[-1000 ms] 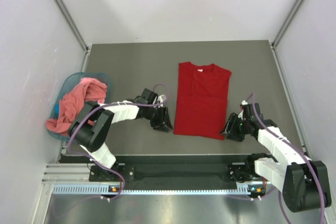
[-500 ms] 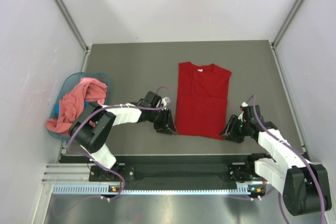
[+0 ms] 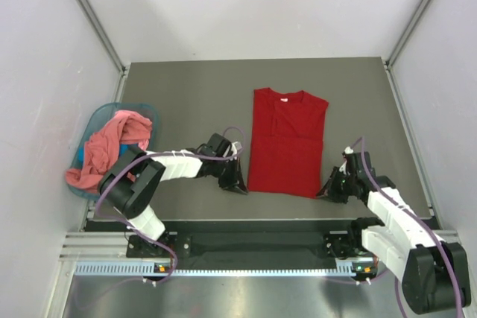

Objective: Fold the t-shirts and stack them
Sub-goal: Fold the tshirt

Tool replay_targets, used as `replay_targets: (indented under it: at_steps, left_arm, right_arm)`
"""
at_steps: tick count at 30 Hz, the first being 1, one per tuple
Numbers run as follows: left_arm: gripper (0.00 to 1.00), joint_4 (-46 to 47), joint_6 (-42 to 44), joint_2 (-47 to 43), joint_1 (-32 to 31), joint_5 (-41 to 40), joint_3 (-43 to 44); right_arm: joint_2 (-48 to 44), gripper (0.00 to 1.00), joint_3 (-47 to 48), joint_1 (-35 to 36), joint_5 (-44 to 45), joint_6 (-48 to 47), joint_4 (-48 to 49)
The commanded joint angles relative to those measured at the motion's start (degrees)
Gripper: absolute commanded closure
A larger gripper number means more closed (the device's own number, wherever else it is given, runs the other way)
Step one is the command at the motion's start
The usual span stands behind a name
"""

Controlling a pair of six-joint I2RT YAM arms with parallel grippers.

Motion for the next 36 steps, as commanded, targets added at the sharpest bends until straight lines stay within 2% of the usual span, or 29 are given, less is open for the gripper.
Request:
replay_targets:
  at_steps: [1, 13, 15, 16, 17, 18, 19, 21, 24, 27, 32, 36]
  left_arm:
    - [1.0, -0.3, -0.9, -3.0, -2.8, -4.2, -1.3]
    - [1.0, -4.0, -5.0, -9.2, -5.5, -9.5, -2.7]
    - [0.99, -5.8, -3.7, -10.4, -5.5, -11.2, -0.8]
    - [0.88, -8.5, -2.6, -10.8, -5.4, -11.9, 0.6]
    - [0.81, -9.9, 0.1, -11.0, -5.1, -13.0, 2.5]
    - [0.76, -11.5, 1.5, -10.7, -4.8, -14.3, 7.1]
    - [0.69, -14.4, 2.8, -10.3, -3.7, -16.1, 9.7]
    - [0.64, -16.4, 6.6, -8.0, -1.1, -16.6, 18.3]
    - [0.63, -19.1, 10.3, -2.5, 2.6, -16.2, 30.7]
    - [0.61, -18.0, 11.7, 4.2, 5.2, -15.2, 41.3]
    - [0.62, -18.0, 13.6, 19.2, 5.8, -15.8, 61.0]
    - [0.59, -14.7, 13.2, 28.6, 5.8, -18.8, 71.1]
  right_arm:
    - [-2.6, 1.0, 2.8, 0.7, 1.8, -0.5, -3.3]
    - [-6.7, 1.0, 3.2, 0.8, 2.9, -0.5, -7.6]
    - [-6.3, 0.9, 3.5, 0.8, 2.8, -0.7, -7.9]
    - [-6.2, 0.85, 4.0, 0.8, 2.8, -1.0, -8.1]
    - [-5.7, 0.79, 4.4, 0.8, 3.1, -1.5, -8.4]
    - [-5.5, 0.65, 5.0, 0.8, 3.8, -1.8, -8.8]
    - [-5.3, 0.61, 5.8, 0.8, 4.0, -1.9, -9.1]
    - [-4.8, 0.57, 6.8, 0.8, 4.2, -1.8, -9.0]
    - [-4.0, 0.54, 10.7, 0.8, 6.2, -1.2, -9.9]
    - [-2.6, 0.53, 15.9, 0.8, 8.5, -0.7, -9.1]
    - [4.5, 0.53, 26.6, 0.8, 9.5, -2.2, -4.1]
    - [11.0, 0.53, 35.1, 0.8, 10.5, -3.3, -0.2]
